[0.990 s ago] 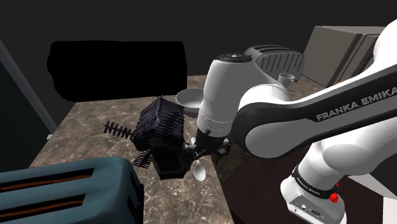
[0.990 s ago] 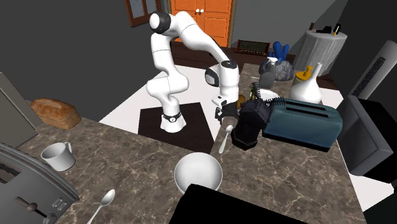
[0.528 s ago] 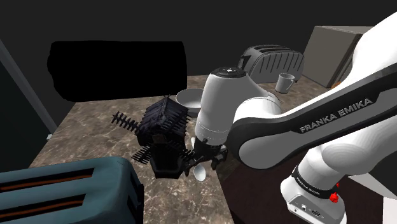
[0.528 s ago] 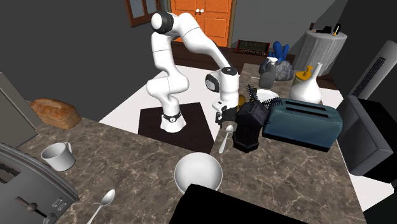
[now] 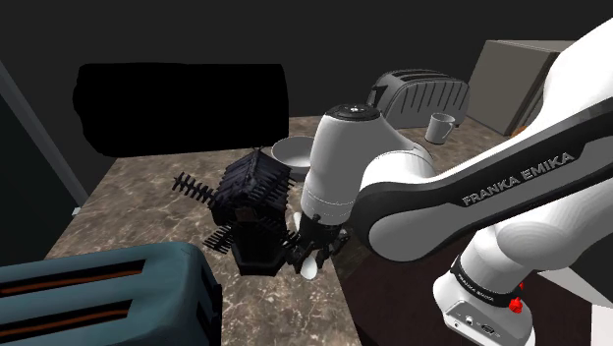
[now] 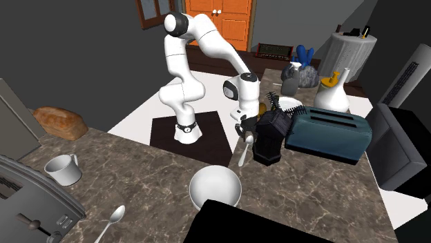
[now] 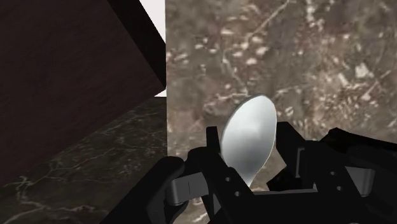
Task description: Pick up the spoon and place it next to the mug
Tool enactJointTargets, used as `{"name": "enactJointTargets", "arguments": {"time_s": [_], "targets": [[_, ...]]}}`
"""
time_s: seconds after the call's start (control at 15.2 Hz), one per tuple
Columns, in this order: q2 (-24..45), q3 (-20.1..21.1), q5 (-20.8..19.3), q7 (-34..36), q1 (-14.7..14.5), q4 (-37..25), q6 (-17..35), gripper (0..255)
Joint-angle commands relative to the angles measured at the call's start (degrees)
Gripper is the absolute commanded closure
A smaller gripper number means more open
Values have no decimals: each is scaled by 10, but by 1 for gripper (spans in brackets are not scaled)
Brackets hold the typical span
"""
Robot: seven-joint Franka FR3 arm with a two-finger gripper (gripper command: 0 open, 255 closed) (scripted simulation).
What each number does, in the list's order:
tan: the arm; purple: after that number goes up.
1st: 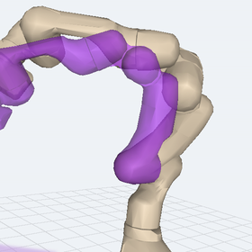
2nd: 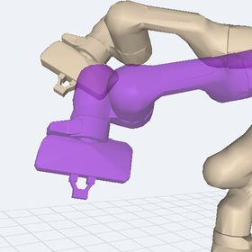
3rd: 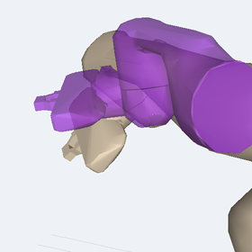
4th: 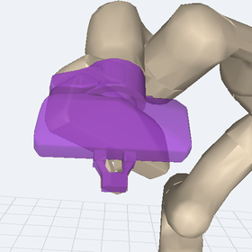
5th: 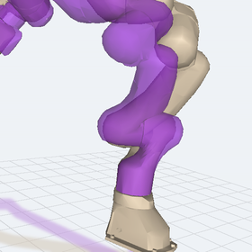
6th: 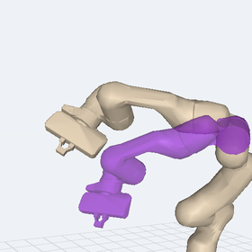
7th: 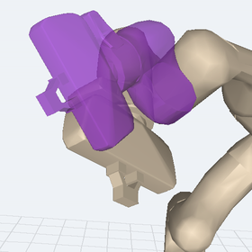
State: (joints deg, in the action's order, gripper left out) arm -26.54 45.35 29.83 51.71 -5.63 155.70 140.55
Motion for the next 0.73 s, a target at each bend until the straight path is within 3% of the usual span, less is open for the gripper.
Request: {"name": "enactJointTargets", "arguments": {"time_s": [0.0,0.4,0.66], "targets": [[0,0,0,0,0,0,0,255],[0,0,0,0,0,0,0,255],[-30,-18,-2,-1,-7,-13,-43,255]]}}
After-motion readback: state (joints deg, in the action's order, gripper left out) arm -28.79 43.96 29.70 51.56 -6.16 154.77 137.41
